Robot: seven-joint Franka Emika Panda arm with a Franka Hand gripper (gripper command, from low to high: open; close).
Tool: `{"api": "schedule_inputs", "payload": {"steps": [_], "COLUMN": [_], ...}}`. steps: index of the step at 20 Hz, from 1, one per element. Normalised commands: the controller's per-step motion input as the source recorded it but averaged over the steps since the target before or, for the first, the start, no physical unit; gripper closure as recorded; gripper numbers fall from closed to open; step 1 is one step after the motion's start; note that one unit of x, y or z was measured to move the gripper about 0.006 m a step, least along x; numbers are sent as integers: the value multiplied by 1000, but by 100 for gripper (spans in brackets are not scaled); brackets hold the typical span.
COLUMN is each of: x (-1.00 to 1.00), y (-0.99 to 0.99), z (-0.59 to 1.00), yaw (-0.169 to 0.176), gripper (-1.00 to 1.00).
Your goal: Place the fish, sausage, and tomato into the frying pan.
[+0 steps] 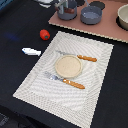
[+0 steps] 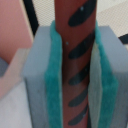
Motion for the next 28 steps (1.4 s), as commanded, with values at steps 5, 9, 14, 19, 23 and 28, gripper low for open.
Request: {"api": "schedule_inputs", "payload": {"steps": [5,9,14,19,23,28], "x": [606,601,609,631,737,813], "y": [779,776,777,770,729,684], "z": [133,121,130,171,389,521], "yaw": [0,0,0,0,0,0], "gripper": [100,100,100,100,100,100]}}
